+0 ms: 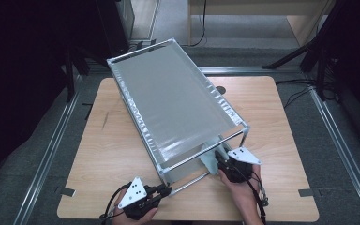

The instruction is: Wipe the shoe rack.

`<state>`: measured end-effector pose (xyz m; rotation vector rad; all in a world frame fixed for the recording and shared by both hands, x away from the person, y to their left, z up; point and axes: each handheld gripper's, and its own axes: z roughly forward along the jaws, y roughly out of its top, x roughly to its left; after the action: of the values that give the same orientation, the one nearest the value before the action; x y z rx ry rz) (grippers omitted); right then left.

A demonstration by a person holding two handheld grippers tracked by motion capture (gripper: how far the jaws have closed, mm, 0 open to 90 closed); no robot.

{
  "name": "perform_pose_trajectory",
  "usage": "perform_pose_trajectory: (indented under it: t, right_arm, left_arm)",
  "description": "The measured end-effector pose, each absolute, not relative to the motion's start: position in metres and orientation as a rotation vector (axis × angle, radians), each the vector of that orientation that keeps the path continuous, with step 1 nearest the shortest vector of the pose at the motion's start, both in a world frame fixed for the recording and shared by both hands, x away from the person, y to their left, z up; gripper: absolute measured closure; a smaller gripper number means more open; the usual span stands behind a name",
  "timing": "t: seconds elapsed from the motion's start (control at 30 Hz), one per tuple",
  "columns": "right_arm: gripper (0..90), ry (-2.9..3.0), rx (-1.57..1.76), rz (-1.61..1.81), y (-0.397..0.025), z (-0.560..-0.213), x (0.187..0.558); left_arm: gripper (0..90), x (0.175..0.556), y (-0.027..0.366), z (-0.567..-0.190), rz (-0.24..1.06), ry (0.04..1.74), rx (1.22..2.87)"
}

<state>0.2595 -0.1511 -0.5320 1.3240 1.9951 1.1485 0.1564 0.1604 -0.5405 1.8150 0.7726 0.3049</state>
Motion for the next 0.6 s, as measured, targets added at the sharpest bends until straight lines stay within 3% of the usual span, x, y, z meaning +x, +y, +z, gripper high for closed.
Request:
perform_pose_trajectory:
  t: [0.1,0.27,0.33,0.6]
  right_arm:
    - [47.4,2.05,1.346,1.113,-0.151,-0.538,0.259]
    - [73.3,2.084,1.354,1.044,-0.154,-0.55,0.261]
    - [79.5,2.072,1.367,1.049,-0.157,-0.552,0.263]
    - [81.1,2.043,1.373,1.03,-0.157,-0.552,0.263]
  left_arm:
    - [79.9,0.156,0.16,-0.54,0.299,0.781,1.81]
    - [73.4,0.156,0.163,-0.537,0.294,0.786,1.791]
    - [72.8,0.155,0.165,-0.533,0.305,0.776,1.774]
    - [80.6,0.153,0.163,-0.529,0.33,0.755,1.777]
